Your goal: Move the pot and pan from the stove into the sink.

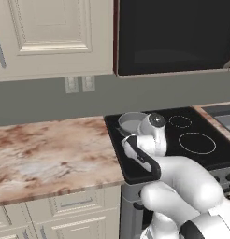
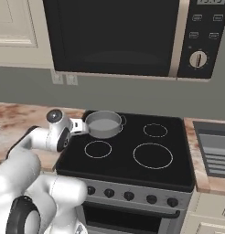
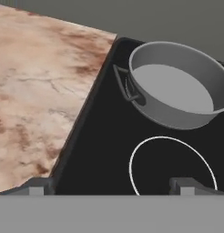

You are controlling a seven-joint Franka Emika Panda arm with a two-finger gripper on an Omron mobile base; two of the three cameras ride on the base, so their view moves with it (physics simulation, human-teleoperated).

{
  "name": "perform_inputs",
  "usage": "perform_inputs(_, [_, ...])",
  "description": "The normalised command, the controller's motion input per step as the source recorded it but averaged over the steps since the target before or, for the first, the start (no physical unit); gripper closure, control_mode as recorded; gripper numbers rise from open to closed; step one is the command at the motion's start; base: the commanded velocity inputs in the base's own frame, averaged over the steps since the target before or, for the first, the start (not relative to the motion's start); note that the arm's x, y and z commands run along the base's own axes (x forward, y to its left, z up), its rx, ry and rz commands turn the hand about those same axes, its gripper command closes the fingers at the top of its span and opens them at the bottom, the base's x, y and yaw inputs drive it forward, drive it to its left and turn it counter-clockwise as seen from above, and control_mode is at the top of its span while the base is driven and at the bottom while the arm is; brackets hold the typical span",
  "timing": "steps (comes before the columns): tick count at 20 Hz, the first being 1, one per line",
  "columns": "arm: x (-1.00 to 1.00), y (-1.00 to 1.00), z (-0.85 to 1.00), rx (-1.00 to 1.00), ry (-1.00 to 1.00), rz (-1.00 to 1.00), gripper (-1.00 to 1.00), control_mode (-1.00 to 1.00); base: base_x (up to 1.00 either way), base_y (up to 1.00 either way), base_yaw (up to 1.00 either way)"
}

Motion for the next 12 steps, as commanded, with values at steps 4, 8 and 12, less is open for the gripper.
perform_inputs(4, [0.78, 0.0, 0.0, 0.0, 0.1, -0.08, -1.0, -1.0, 0.0, 0.0, 0.0])
perform_inputs(8, [0.57, -0.13, 0.03, 0.01, 0.11, -0.08, -1.0, -1.0, 0.0, 0.0, 0.0])
perform_inputs(12, [0.17, -0.21, 0.05, 0.02, 0.03, -0.06, -1.0, -1.0, 0.0, 0.0, 0.0])
